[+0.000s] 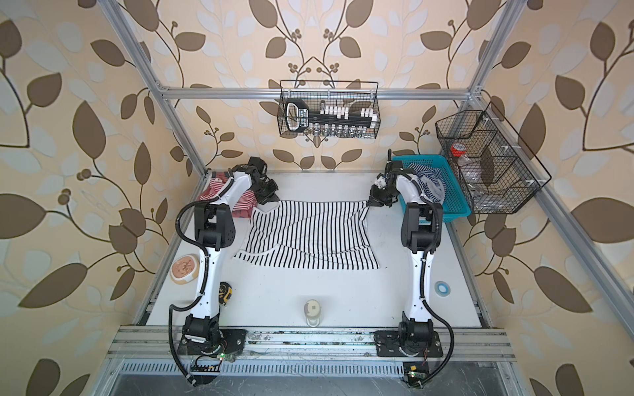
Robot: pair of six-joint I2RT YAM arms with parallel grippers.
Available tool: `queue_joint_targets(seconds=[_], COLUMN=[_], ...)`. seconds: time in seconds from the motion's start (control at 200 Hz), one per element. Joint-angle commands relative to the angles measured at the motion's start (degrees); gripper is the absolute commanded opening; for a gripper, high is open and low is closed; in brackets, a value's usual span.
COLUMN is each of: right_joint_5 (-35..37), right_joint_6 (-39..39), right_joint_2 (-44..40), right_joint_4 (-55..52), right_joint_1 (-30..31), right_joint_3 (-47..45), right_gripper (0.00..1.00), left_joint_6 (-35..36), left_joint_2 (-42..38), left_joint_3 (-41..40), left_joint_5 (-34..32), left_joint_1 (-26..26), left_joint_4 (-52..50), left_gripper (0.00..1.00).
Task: Fold and stack tank tops
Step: Smooth out the tank top at the center of the table, then fold the tank top at the center of the table.
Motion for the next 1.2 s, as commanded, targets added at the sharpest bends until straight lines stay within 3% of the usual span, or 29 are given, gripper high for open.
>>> queue_joint_targets(seconds=[0.0,0.34,0.815,1.02,1.16,1.195], right_joint_5=[0.6,-2.7,-4.6,-4.8,-5.2,-5.1], right_joint_6=[-2.4,3.7,6.0,7.8,7.8,7.7], right_joint_2=[2.0,1.3,8.0,8.5,8.0,7.8], right_joint_4=[-3.0,6.5,7.8,10.5,11.0,11.0], right_joint_1=[-0.8,-0.6,1.2,1.2,1.1,1.1], right_joint_3=[2.5,-0.8,4.9,5.0,5.1,5.0], right_gripper=[0.12,0.21,0.26,0.19,0.01,0.00], left_joint_6=[0.2,-0.5,-0.5,-0.2,-0.1,-0.1], left_joint_2=[0.6,1.4,2.1,2.2,1.8,1.7], left_joint_3=[2.3,2.3,2.3,2.3,2.3,2.3], left_joint_5=[-0.8,1.0,1.9,2.0,1.9,1.9], left_joint_1=[1.3,1.3,1.2,1.2,1.2,1.2], left_joint_4=[0.2,1.7,1.9,1.9,2.1,2.1], left_gripper=[0.00,0.00,0.00,0.00,0.00,0.00])
